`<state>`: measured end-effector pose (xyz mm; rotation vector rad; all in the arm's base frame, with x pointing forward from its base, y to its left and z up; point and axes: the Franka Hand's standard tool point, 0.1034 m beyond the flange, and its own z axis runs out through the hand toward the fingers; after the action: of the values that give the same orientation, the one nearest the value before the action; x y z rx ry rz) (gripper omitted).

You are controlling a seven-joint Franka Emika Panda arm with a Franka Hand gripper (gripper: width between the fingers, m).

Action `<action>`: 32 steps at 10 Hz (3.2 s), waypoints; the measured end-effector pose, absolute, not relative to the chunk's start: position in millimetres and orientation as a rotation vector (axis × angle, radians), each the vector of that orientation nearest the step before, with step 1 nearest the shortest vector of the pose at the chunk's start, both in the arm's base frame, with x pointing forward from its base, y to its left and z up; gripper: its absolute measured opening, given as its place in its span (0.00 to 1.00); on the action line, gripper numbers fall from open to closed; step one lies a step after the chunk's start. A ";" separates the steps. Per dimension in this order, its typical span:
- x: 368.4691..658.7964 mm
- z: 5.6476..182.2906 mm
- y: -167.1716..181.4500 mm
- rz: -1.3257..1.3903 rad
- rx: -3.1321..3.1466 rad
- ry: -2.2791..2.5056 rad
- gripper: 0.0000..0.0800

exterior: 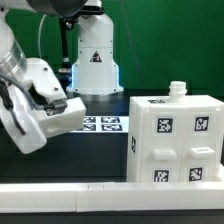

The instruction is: Assemble cabinet

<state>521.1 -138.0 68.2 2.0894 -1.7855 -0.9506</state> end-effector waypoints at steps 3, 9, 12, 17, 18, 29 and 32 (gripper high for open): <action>514.6 65.8 -128.0 -1.036 1.956 -1.722 0.36; 513.2 60.3 -127.8 -1.048 1.942 -1.689 0.80; 514.4 62.3 -128.3 -1.046 1.947 -1.688 0.99; 506.3 75.1 -124.5 -1.111 2.052 -1.473 0.99; 509.1 73.7 -126.7 -1.090 2.063 -1.481 0.99; 520.3 95.0 -127.3 -0.512 2.266 -2.090 0.99; 495.9 76.1 -119.1 -0.275 2.250 -2.214 0.99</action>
Offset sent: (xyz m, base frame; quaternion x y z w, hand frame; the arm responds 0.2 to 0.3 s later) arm -0.0050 -0.0142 -0.0078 -0.1608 0.0589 -0.0192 0.9850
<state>495.9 -119.1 76.1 2.2499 -2.2139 -0.2753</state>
